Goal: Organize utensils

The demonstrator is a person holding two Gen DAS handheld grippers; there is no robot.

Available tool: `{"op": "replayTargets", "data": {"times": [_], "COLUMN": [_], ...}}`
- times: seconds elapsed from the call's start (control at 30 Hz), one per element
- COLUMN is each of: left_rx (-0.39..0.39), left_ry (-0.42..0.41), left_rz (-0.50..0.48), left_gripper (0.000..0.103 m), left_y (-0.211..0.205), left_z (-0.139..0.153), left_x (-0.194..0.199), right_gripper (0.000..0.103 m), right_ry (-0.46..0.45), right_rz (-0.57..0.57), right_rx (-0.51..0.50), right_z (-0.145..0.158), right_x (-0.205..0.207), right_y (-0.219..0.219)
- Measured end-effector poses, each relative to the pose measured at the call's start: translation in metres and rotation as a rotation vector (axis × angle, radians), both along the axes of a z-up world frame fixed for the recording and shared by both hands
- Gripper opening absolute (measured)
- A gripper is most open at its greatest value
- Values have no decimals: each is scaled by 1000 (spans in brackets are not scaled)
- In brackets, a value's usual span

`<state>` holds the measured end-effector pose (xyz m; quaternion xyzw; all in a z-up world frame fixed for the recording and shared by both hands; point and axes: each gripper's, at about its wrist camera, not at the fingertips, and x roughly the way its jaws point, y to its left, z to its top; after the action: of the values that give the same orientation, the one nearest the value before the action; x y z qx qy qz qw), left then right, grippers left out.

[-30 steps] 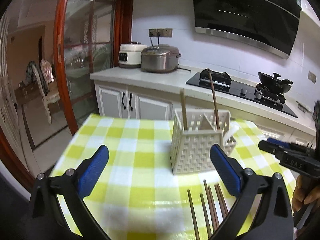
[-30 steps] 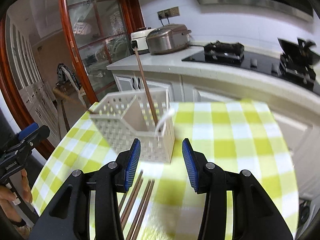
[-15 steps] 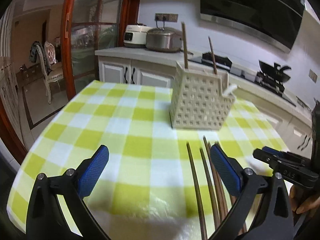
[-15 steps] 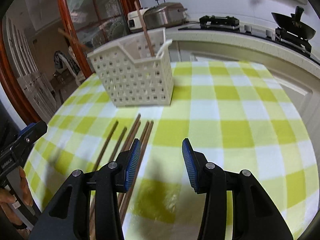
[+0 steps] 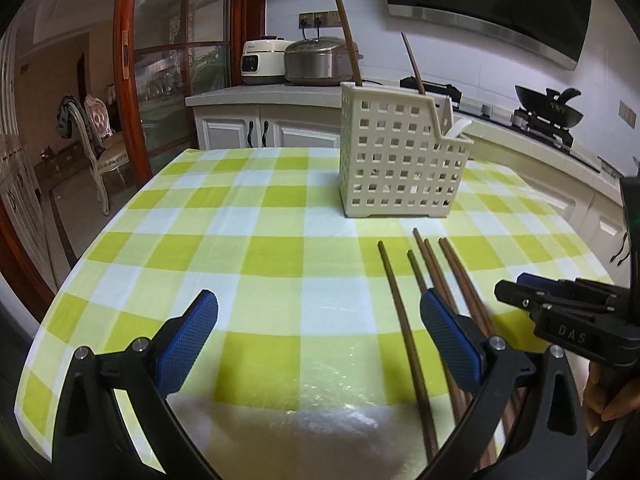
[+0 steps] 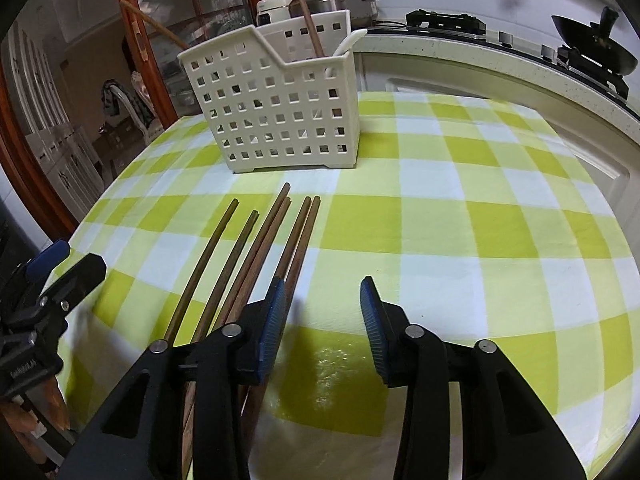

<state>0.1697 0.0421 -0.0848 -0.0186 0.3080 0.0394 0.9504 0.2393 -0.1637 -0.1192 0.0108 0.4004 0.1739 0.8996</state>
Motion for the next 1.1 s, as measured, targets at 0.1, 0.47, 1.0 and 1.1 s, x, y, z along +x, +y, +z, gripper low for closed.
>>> {"op": "replayTargets", "data": {"times": [0.1, 0.47, 1.0, 1.1], "left_rx": [-8, -7, -16, -15], "left_ry": [7, -10, -10, -7], "left_rz": [2, 13, 15, 15], "left_gripper": [98, 98, 98, 98], "left_y": [4, 11, 17, 17], "left_z": [-4, -5, -7, -8], "left_x": [-1, -5, -7, -7], "right_gripper": [30, 17, 14, 14], "right_ry": [8, 21, 53, 48], "right_rz": [-4, 6, -17, -27], "right_rx": [-10, -38, -132, -167], "right_z": [-2, -1, -7, -9], "right_x": [2, 10, 27, 29], "right_y": [4, 23, 41, 46]}}
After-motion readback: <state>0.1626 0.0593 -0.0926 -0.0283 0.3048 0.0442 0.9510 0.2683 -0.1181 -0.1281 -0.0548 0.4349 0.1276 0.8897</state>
